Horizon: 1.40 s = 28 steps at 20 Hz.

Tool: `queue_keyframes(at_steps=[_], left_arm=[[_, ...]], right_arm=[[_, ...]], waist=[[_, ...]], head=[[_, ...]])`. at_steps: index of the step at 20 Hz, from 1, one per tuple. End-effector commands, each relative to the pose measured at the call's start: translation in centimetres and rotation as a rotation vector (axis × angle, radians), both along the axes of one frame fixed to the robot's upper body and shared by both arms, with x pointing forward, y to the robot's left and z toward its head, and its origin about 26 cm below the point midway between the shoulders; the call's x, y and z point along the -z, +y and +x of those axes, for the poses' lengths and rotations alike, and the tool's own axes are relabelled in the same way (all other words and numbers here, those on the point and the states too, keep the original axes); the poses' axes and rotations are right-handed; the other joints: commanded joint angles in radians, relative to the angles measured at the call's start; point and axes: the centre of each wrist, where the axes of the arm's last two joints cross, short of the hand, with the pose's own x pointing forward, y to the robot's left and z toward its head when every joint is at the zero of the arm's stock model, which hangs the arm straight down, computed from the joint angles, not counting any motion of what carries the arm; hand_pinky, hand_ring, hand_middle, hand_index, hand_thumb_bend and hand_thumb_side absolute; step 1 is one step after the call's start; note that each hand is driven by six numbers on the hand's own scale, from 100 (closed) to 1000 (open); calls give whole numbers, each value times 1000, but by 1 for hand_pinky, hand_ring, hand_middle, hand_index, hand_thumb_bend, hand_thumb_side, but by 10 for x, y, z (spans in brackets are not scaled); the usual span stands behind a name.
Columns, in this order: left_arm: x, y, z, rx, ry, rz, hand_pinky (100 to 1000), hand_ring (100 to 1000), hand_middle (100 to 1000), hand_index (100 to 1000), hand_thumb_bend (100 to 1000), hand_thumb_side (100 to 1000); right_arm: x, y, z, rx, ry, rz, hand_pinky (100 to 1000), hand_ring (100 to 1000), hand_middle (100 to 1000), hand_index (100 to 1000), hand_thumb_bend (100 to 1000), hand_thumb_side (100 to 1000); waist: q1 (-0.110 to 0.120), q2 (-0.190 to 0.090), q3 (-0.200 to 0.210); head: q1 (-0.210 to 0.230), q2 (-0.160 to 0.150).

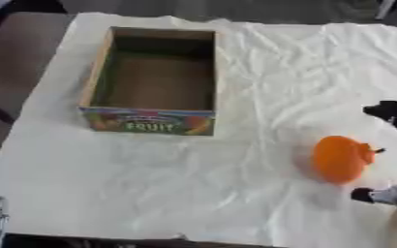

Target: Pick up objects on the table and place them in the box.

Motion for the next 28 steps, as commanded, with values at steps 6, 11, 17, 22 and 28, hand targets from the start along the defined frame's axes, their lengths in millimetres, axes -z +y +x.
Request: queue_keyframes(at_steps=[6,11,17,22,28], left_arm=[[-7,-1,-1,12,-23,16,313,693,858,661,100,763],[-7,-1,-1,12,-24,13,312,693,859,661,100,763],[-7,-2,-1,15,-25,12,313,694,860,660,100,764],[-7,-2,-1,18,-26,10,312,694,860,660,100,764],[-7,-3,-1,25,-25,9,312,696,861,660,100,766]], right_arm=[[-20,6,5,20,36,-62,935,974,895,1000,704,444],[-19,10,6,26,100,-90,933,975,898,1000,691,421],[-17,12,6,48,185,-120,930,974,897,1000,653,368],[-19,14,7,73,213,-138,924,968,883,993,613,396],[-25,17,11,136,181,-171,917,964,877,985,559,430]], waist=[[-2,-3,11],[-3,1,17],[-4,4,20],[-4,6,24],[-3,9,29]], head=[[-13,-11],[-16,-13],[-18,-13],[-21,-16],[-26,-22]])
